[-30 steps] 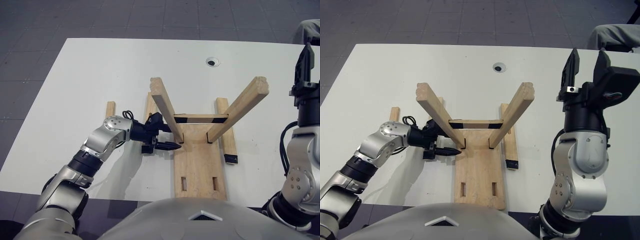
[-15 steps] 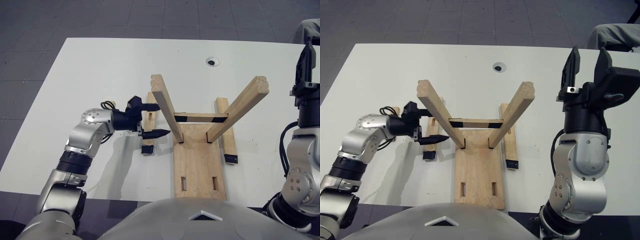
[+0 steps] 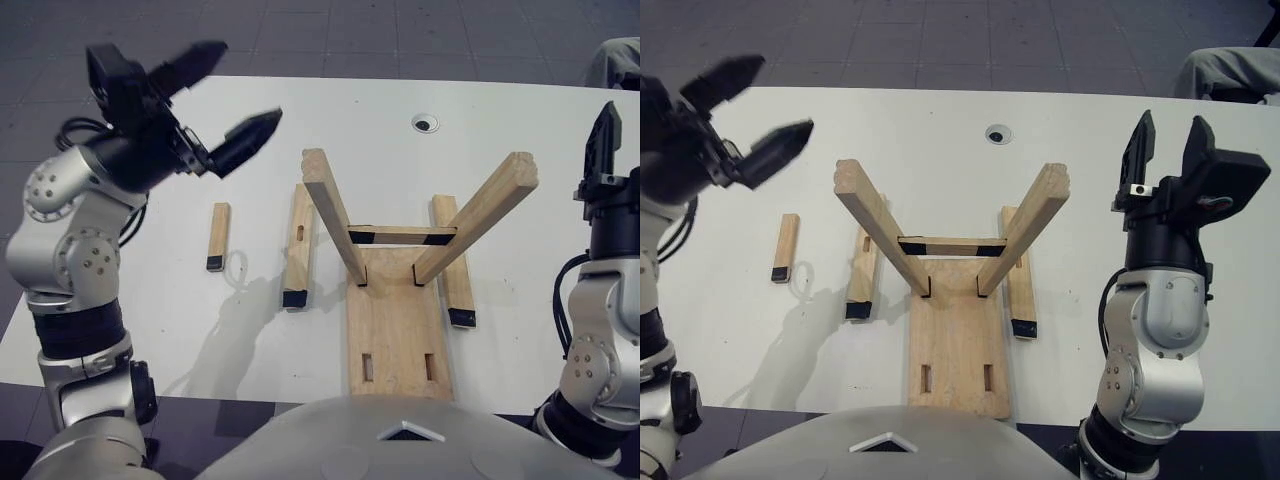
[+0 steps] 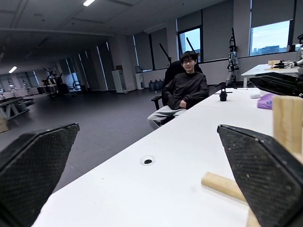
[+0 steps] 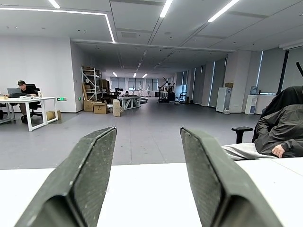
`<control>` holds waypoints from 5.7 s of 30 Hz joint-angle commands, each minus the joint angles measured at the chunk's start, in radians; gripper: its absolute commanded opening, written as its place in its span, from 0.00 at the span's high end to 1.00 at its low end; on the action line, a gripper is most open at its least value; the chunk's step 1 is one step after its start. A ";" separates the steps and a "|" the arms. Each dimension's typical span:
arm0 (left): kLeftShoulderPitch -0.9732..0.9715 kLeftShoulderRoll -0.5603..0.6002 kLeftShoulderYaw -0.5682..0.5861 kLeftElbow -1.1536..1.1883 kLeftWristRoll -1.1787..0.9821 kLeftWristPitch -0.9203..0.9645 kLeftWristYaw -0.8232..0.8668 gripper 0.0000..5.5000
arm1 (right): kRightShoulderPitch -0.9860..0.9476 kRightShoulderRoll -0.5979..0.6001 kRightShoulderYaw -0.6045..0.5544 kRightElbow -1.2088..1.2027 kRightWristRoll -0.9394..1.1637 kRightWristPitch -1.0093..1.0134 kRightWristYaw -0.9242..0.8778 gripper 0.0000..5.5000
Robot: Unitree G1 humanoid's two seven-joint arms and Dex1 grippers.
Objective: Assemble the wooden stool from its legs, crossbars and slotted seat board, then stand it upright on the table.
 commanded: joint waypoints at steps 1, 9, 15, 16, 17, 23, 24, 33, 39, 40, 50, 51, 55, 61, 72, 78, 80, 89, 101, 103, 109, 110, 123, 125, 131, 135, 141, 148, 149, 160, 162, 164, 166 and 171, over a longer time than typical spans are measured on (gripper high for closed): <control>-0.112 -0.028 -0.004 -0.078 -0.044 0.123 0.191 0.00 | 0.000 0.006 0.023 0.027 -0.010 -0.019 0.011 0.55; -0.330 -0.283 -0.136 -0.209 -0.273 0.365 0.633 0.00 | 0.013 0.025 0.083 0.072 -0.036 -0.053 0.015 0.55; -0.410 -0.358 -0.103 -0.207 -0.381 0.365 0.764 0.00 | 0.020 0.038 0.099 0.069 -0.048 -0.058 0.015 0.55; -0.391 -0.352 -0.111 -0.222 -0.412 0.383 0.770 0.00 | 0.023 0.040 0.101 0.066 -0.049 -0.058 0.015 0.55; -0.376 -0.345 -0.116 -0.235 -0.435 0.392 0.775 0.00 | 0.027 0.041 0.101 0.063 -0.050 -0.057 0.014 0.55; -0.345 -0.328 -0.084 -0.222 -0.578 0.391 0.842 0.00 | 0.039 0.049 0.105 0.058 -0.052 -0.061 0.015 0.55; -0.305 -0.317 -0.101 -0.223 -0.621 0.418 0.856 0.00 | 0.042 0.050 0.106 0.056 -0.053 -0.060 0.016 0.55; 0.175 -0.278 -0.423 -0.168 -0.464 0.486 0.770 0.00 | 0.047 0.054 0.097 0.024 -0.047 -0.047 0.013 0.55; 0.133 -0.305 -0.375 -0.178 -0.466 0.375 0.727 0.00 | 0.052 0.056 0.102 0.025 -0.049 -0.052 0.014 0.55; 0.119 -0.311 -0.366 -0.181 -0.466 0.355 0.721 0.00 | 0.053 0.057 0.104 0.025 -0.050 -0.053 0.014 0.55; -0.282 -0.303 -0.119 -0.216 -0.598 0.174 0.753 0.00 | 0.053 0.068 0.121 0.036 -0.057 -0.061 0.015 0.55; -0.327 -0.290 -0.095 -0.217 -0.603 0.160 0.762 0.00 | 0.052 0.069 0.120 0.036 -0.058 -0.060 0.017 0.55; -0.454 -0.248 -0.025 -0.192 -0.633 0.118 0.795 0.00 | 0.053 0.071 0.120 0.033 -0.059 -0.060 0.019 0.55; -0.322 -0.176 -0.026 -0.188 -0.689 0.186 0.823 0.00 | 0.056 0.071 0.123 0.020 -0.058 -0.052 0.020 0.55; 0.280 -0.220 -0.646 -0.272 -0.347 0.298 0.674 0.00 | 0.054 0.066 0.103 -0.010 -0.046 -0.029 0.022 0.55; 0.230 -0.225 -0.575 -0.253 -0.311 0.228 0.656 0.00 | 0.057 0.071 0.109 -0.011 -0.047 -0.036 0.022 0.55; 0.179 -0.228 -0.522 -0.251 -0.306 0.203 0.653 0.00 | 0.058 0.072 0.111 -0.010 -0.049 -0.038 0.022 0.55; -0.077 -0.175 -0.137 -0.316 -0.403 0.041 0.606 0.00 | -0.012 -0.008 -0.054 0.012 -0.019 -0.033 0.042 0.55; 0.445 0.238 0.166 -0.110 -0.060 -0.104 -0.149 0.00 | 0.287 -0.476 -0.330 0.237 0.320 0.240 0.672 0.55; 0.596 0.296 0.167 -0.044 0.005 -0.179 -0.409 0.00 | 0.406 -0.568 -0.371 0.233 0.379 0.187 0.914 0.55; 0.768 0.326 -0.051 -0.113 0.229 -0.338 -0.629 0.00 | 0.563 -0.661 -0.316 0.083 0.432 0.067 1.229 0.55; 0.758 0.311 -0.106 -0.134 0.281 -0.347 -0.602 0.00 | 0.569 -0.669 -0.278 0.066 0.417 0.055 1.231 0.55; 0.530 -0.010 -0.650 -0.248 0.559 -0.212 -0.269 0.00 | 0.371 -0.729 0.262 0.056 0.214 0.058 1.110 0.30; 0.533 -0.017 -0.663 -0.255 0.549 -0.193 -0.258 0.00 | 0.371 -0.737 0.297 0.056 0.193 0.049 1.097 0.24; 0.524 -0.007 -0.704 -0.255 0.561 -0.167 -0.249 0.00 | 0.357 -0.802 0.382 0.107 0.087 -0.027 1.116 0.20; 0.516 0.014 -0.709 -0.254 0.567 -0.165 -0.253 0.00 | 0.332 -0.845 0.360 0.127 0.077 -0.050 1.134 0.20; 0.479 0.018 -0.785 -0.159 0.663 -0.234 -0.255 0.00 | 0.223 -0.864 0.372 0.150 0.069 -0.043 1.137 0.20; 0.423 -0.017 -0.868 -0.010 0.858 -0.380 -0.178 0.00 | 0.188 -0.877 0.448 0.162 -0.007 -0.065 1.125 0.20; 0.417 -0.022 -0.870 -0.003 0.866 -0.386 -0.172 0.00 | 0.190 -0.880 0.471 0.179 -0.033 -0.076 1.124 0.20; 0.419 -0.014 -0.841 -0.014 0.839 -0.377 -0.165 0.00 | 0.120 -0.806 0.636 0.350 -0.336 -0.197 0.979 0.20; 0.412 -0.012 -0.830 0.017 0.841 -0.387 -0.164 0.00 | 0.097 -0.781 0.639 0.351 -0.344 -0.189 0.962 0.20; 0.392 -0.013 -0.818 0.068 0.846 -0.399 -0.163 0.00 | 0.089 -0.766 0.638 0.344 -0.347 -0.180 0.948 0.20; 0.356 -0.010 -0.805 0.140 0.856 -0.423 -0.164 0.00 | 0.079 -0.752 0.639 0.347 -0.355 -0.176 0.933 0.20; 0.201 -0.012 -0.774 0.371 0.874 -0.486 -0.148 0.00 | 0.059 -0.739 0.657 0.380 -0.368 -0.181 0.910 0.20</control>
